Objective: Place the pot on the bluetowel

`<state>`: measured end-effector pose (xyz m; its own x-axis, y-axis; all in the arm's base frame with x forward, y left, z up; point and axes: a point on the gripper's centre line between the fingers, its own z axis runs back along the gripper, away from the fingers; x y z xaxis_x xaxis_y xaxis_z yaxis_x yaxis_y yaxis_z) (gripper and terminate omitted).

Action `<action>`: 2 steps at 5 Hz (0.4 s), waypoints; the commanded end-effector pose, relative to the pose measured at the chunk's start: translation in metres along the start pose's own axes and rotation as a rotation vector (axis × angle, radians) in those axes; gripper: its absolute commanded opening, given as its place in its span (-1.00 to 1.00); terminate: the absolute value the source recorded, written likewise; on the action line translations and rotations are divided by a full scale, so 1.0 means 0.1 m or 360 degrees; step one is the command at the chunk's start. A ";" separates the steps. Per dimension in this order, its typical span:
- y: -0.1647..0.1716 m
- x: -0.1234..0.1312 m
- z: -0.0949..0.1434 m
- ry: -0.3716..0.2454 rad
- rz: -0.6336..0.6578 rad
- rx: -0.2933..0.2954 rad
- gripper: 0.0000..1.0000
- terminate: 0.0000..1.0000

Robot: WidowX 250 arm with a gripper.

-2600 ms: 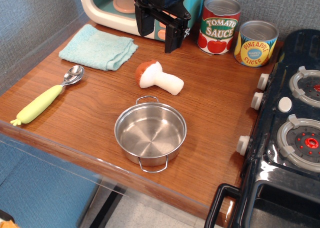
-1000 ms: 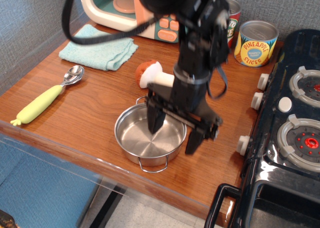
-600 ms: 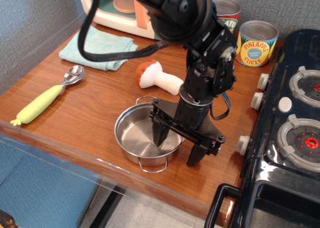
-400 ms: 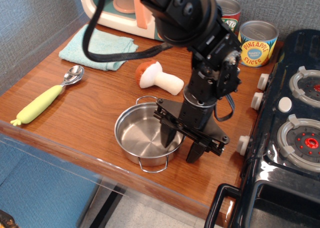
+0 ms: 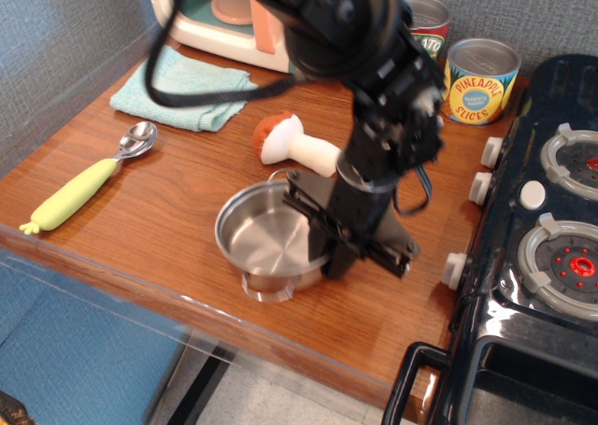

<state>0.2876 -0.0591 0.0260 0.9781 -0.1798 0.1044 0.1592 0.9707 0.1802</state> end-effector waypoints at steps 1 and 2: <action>0.48 0.07 0.59 -0.0078 0.0047 -0.0167 -1.00 -1.00; 0.88 0.19 0.69 -0.0023 0.0084 -0.0264 -1.00 -1.00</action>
<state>0.3069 0.0113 0.0986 0.9881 -0.1267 0.0871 0.1272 0.9919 0.0001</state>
